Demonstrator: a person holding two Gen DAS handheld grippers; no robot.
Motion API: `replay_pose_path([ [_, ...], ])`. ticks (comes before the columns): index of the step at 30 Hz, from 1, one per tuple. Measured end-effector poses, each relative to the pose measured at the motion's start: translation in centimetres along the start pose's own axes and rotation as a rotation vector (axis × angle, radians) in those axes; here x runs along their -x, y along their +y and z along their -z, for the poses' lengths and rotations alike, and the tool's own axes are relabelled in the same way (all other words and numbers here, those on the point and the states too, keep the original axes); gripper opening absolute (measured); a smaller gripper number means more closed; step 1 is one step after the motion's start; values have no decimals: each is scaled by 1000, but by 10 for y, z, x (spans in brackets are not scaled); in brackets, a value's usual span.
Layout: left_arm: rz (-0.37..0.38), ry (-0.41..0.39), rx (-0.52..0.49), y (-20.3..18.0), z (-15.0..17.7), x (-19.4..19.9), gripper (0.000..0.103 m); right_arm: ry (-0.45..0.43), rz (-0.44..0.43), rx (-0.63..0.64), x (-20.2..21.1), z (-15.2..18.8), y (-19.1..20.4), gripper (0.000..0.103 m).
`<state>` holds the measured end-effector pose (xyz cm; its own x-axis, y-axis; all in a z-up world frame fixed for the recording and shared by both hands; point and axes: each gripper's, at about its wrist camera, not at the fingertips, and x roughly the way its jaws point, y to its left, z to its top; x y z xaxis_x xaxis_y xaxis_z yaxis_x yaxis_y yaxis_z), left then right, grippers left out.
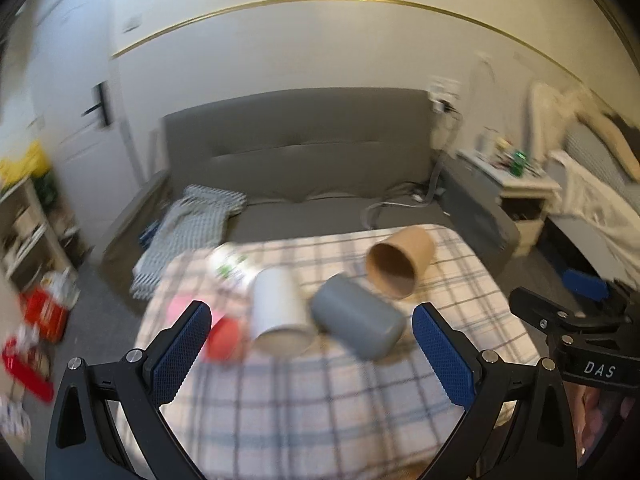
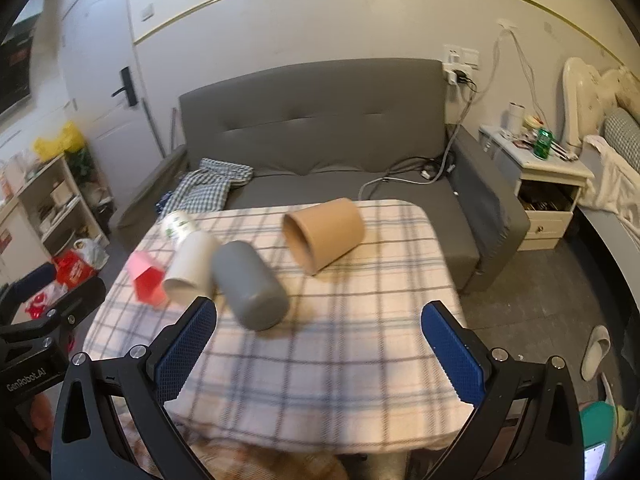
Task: Flip cup upside down
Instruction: 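Reach the left gripper to the tan kraft cup and grasp its side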
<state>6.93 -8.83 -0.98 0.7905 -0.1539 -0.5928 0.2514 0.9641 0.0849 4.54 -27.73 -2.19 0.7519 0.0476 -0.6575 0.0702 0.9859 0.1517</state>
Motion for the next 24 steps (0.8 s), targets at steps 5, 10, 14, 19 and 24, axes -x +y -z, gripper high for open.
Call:
replay_pose_path([
  [5,86,61,-143,-34,-33,-50,103,17,30,-26,-19,-20,-31,103],
  [10,144,134,-270,-69,-52,-106,103,57,63,-60,-47,-37,-67,103],
  [14,178,217,-315,-89,-58,-149,103,96,83,-108,-70,-46,-93,103],
  [19,176,293,-372,-107,-61,-188,103,141,97,-140,-96,-48,-115,103],
  [24,126,377,-404,-118,-65,-217,103,184,92,-151,-118,-40,-122,103],
])
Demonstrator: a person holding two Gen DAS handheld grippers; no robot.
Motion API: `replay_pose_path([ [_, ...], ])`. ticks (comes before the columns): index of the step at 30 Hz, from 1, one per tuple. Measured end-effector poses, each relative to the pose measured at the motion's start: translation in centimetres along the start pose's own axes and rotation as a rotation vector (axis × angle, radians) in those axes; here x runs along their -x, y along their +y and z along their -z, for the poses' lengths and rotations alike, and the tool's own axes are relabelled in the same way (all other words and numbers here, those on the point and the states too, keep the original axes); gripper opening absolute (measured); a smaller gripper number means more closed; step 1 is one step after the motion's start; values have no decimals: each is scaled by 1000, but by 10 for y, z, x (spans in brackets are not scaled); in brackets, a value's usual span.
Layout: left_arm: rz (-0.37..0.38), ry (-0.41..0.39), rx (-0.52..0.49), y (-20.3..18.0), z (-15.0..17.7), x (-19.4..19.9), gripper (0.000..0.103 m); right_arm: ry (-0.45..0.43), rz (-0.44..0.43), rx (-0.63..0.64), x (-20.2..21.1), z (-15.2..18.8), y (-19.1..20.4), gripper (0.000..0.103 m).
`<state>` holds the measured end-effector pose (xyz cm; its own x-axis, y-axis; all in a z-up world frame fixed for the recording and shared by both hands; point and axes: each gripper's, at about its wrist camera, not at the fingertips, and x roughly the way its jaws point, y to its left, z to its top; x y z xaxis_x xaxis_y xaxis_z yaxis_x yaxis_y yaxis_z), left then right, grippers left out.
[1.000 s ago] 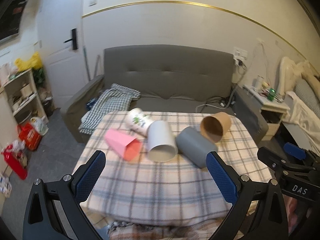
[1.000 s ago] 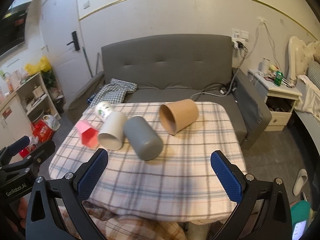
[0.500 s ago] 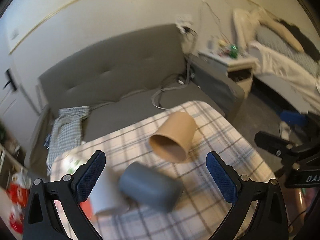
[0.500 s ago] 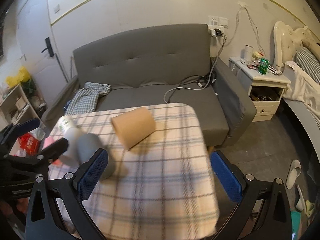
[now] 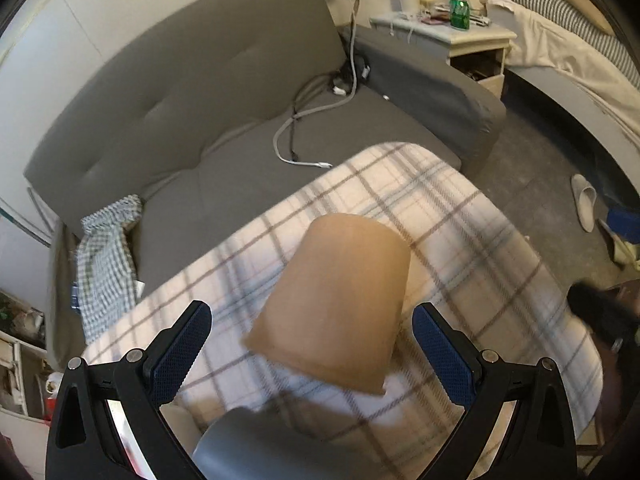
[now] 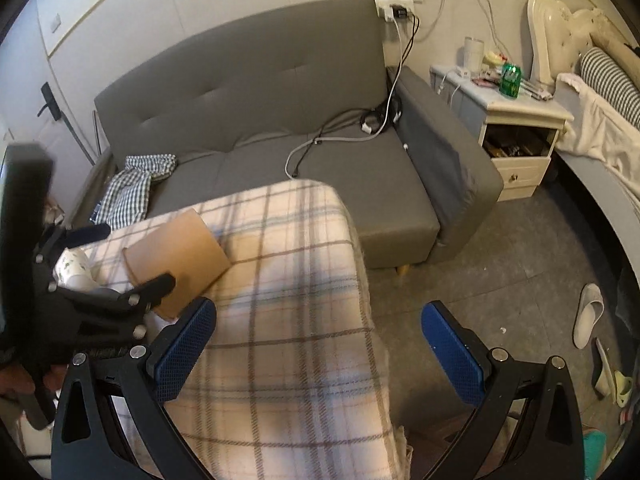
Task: Flip cup upside down
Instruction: 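Reach the left gripper to the tan kraft cup and grasp its side, then lift the tan cup with the left gripper and swing it upright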
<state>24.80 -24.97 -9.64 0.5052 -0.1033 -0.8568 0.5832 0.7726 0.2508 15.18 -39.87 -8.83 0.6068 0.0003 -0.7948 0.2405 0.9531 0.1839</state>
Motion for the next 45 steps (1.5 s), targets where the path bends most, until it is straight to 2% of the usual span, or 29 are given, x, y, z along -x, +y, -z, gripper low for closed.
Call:
replay_pose_path([
  [12,17,114,-74,-13,-2,-37,101,63,-21,-31,-26,9,-6,103],
  [14,9,115,-78,-13,-2,-34,90,66,-24,-37,-26,9,-6,103],
  [16,33,117,-67,-12,-4,-30,87,66,-30,-41,-25,9,-6,103],
  [17,48,116,-59,-11,-5,-27,86,67,-31,-42,-24,9,-6,103],
  [21,29,60,-30,-9,-11,-8,85,61,-43,-56,-14,9,-4,103],
  [28,53,-32,47,-2,-5,63,85,-1,-45,-50,27,4,3,103],
  [33,39,-80,120,5,23,117,85,-60,-51,-44,66,8,14,103],
  [36,-5,-103,190,12,51,141,86,-86,-50,-31,90,19,25,103],
  [40,-42,-113,286,20,93,159,86,-109,-52,0,114,39,42,103],
  [45,-34,-106,386,29,150,164,86,-100,-61,48,127,72,75,103],
])
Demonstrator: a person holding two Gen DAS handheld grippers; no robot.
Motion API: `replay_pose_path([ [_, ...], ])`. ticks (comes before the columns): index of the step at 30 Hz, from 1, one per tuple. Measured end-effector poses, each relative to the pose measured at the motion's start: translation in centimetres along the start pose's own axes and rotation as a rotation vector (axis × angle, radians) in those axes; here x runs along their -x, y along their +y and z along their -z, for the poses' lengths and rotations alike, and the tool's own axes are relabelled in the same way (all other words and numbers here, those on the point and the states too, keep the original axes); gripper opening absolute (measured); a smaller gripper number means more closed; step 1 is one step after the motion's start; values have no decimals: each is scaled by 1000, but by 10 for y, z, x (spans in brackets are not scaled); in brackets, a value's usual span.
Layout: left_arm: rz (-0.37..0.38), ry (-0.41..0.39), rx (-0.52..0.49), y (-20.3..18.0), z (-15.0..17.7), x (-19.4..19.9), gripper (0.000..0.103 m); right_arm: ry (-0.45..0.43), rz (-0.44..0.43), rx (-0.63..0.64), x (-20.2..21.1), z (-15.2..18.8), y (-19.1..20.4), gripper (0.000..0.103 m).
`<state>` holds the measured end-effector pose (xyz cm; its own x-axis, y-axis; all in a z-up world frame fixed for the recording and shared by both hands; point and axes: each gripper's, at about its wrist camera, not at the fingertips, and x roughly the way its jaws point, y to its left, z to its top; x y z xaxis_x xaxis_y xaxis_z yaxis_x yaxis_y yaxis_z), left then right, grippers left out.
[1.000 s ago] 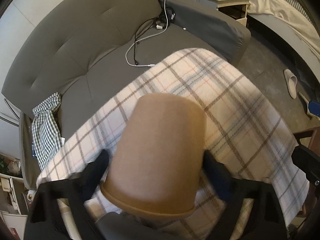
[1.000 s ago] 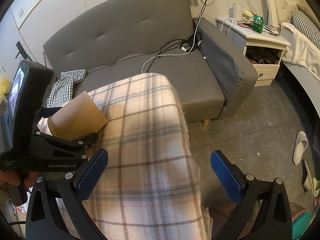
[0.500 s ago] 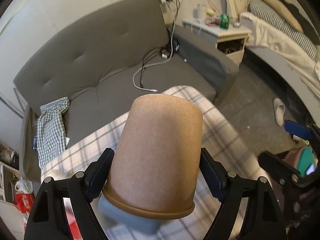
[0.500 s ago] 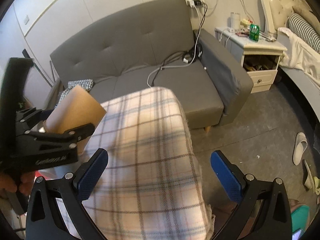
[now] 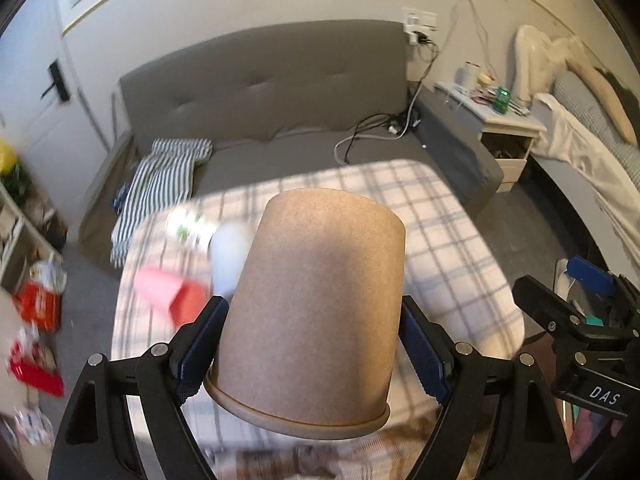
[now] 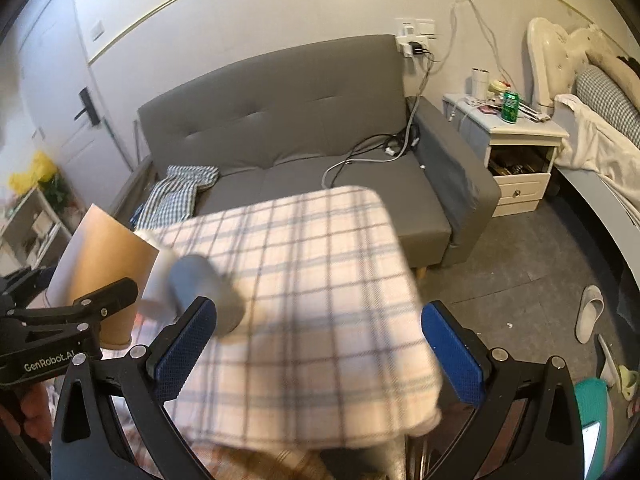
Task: Flip cup upside down
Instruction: 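Lift the tan cup with the left gripper and swing it upright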
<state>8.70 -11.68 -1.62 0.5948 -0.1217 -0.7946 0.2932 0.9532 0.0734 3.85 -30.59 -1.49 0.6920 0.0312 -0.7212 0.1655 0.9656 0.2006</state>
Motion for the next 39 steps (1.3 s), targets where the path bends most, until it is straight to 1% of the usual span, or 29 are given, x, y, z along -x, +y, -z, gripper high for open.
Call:
replay_pose_path([
  [4,1,50,79,23,44,-13,86,24,-20,69,0,21,32,103],
  [7,-6,97,120,34,64,-29,86,40,-17,110,-6,32,48,103],
  [11,-6,137,149,38,72,-50,86,67,-15,128,-19,40,56,103],
  [16,-6,173,147,35,78,-73,86,109,-2,119,-40,47,50,103],
  [19,-11,169,123,29,77,-81,89,116,18,120,-49,50,45,103],
  [21,-7,160,107,26,75,-83,89,121,18,124,-52,49,43,103],
  [26,-2,173,124,26,71,-85,90,130,15,110,-59,48,37,103],
  [28,6,164,133,28,69,-82,90,130,13,109,-59,48,36,103],
  [31,15,129,141,30,64,-70,90,124,12,106,-58,46,36,103],
  [36,33,51,153,38,53,-39,90,103,11,115,-47,42,41,103],
  [39,38,-21,161,46,49,-13,90,89,8,124,-35,39,48,103],
])
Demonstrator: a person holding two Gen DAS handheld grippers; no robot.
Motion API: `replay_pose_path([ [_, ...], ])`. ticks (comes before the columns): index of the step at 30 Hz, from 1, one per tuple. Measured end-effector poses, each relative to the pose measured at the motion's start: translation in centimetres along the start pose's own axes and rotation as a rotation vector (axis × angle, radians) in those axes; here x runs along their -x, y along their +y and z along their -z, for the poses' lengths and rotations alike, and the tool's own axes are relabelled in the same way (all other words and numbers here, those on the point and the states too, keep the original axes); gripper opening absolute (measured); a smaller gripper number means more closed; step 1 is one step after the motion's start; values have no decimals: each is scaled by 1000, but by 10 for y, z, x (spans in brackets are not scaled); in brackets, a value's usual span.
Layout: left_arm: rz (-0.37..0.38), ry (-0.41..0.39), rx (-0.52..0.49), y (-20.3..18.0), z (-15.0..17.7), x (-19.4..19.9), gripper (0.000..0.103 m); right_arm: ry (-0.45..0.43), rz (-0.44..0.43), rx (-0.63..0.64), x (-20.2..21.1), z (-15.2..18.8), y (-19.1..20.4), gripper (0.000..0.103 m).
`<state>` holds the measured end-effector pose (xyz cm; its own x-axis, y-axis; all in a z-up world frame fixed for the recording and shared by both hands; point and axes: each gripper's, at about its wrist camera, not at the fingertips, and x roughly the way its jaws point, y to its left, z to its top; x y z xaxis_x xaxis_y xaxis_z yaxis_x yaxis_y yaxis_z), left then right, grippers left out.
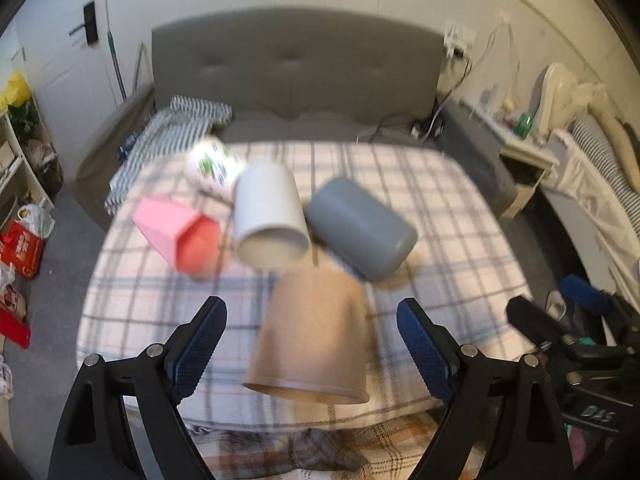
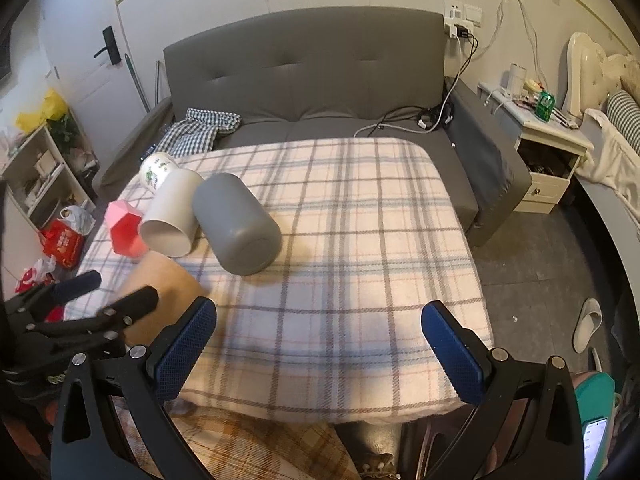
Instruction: Flip cup upside down
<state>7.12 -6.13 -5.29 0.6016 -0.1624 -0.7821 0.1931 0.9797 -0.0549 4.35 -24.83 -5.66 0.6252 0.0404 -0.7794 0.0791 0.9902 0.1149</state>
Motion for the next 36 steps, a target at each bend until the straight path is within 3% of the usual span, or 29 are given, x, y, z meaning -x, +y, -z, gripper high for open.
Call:
replay_pose_path([
  [7,0,-123,27,33,-1,50,91,-31,4,47,34,-6,28,103],
  [15,-86,-155,55,81,25,57,91,-13,12,169,39,-4,85,103],
  [23,-147,-135,104,128,43,37,91,107,-18,209,3,-12,134,103],
  [36,-114,-69,101,144,42,-5,91,348,-34,76,-80,-35,142,103],
])
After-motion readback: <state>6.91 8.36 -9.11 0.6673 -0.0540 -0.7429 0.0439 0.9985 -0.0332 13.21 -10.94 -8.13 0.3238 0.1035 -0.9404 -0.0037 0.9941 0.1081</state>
